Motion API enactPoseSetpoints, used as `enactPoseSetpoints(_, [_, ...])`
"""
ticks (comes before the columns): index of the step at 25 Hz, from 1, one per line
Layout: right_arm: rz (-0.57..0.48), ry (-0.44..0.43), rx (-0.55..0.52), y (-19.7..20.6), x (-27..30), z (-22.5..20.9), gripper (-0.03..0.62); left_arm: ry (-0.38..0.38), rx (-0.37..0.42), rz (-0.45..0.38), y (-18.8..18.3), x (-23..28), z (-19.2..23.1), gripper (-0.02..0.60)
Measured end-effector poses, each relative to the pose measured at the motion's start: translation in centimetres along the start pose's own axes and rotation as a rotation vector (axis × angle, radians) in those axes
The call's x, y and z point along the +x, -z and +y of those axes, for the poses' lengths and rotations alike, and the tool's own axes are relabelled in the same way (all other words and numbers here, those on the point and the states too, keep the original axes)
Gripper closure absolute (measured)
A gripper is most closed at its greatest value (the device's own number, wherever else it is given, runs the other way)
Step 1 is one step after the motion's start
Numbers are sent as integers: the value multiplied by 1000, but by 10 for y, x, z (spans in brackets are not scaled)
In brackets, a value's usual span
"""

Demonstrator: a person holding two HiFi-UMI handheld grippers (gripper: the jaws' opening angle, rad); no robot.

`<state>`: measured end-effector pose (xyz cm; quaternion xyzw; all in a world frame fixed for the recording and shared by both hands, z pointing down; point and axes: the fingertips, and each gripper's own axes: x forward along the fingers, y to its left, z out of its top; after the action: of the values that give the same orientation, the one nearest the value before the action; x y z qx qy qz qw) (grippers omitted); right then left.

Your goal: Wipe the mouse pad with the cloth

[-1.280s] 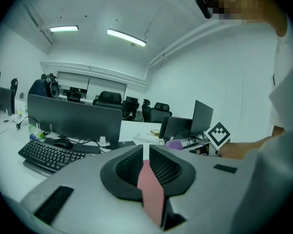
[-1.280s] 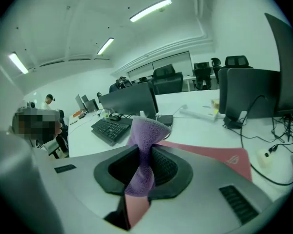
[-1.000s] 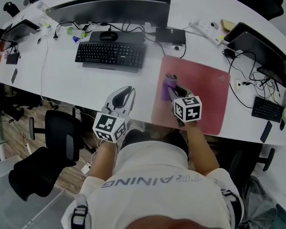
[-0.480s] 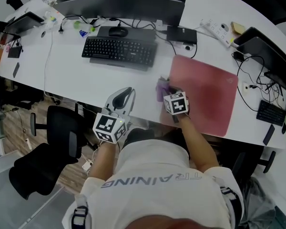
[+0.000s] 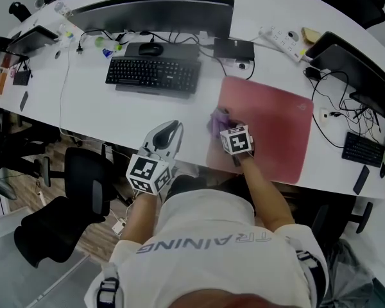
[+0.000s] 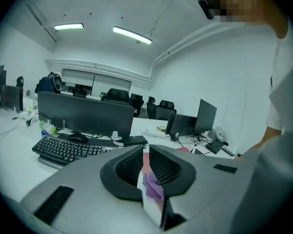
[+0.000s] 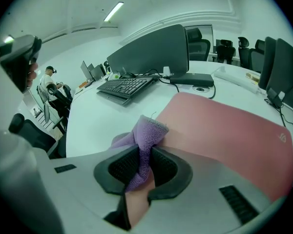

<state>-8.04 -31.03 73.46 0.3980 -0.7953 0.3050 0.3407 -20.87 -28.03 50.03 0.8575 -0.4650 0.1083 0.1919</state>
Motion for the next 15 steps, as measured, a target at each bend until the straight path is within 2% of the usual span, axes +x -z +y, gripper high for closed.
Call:
enactPoseSetpoints(8, [12, 30, 20, 22, -29, -39, 511, 27, 24, -5, -11, 17, -44, 548])
enactPoseSetpoints(15, [20, 98, 61, 53, -68, -95, 511, 76, 36, 1, -13, 40, -87, 548])
